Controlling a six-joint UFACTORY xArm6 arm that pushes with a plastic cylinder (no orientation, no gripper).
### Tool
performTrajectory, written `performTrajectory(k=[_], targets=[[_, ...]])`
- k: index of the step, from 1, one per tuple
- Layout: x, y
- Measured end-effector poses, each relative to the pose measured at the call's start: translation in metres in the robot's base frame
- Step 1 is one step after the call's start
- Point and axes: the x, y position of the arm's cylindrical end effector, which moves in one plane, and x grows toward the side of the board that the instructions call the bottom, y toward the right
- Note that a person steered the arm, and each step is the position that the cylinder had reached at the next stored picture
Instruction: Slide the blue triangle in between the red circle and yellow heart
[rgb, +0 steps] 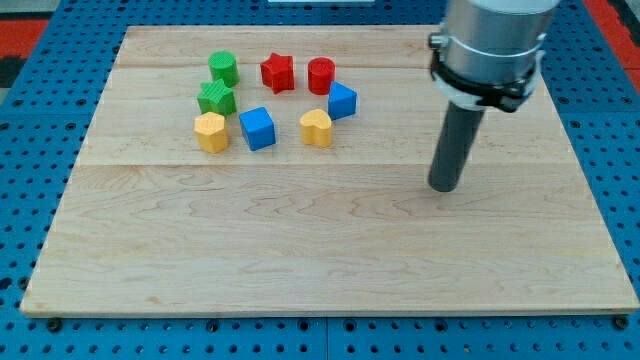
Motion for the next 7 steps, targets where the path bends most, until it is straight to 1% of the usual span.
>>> performTrajectory(k=[1, 3, 4, 5, 7], targets=[[-0.023, 0.024], [-0.094, 0.017], [-0.130, -0.017], [-0.142, -0.046], [-0.141, -0.122]])
